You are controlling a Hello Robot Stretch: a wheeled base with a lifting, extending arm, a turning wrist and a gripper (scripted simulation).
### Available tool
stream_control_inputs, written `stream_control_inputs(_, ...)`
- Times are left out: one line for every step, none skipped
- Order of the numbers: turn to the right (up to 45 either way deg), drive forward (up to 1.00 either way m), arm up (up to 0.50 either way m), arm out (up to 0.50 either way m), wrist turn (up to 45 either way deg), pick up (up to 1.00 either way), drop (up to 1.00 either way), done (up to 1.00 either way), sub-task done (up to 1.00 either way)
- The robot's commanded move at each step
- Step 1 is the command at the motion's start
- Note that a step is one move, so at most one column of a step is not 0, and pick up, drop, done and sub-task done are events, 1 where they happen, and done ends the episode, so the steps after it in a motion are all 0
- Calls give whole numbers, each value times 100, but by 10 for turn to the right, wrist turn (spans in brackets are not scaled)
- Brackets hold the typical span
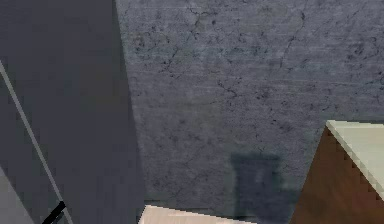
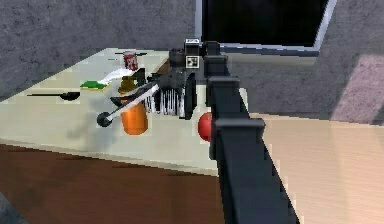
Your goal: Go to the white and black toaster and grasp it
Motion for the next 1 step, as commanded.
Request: stream_control_inputs(0, 0, 0, 0, 450, 0, 0, 0, 0)
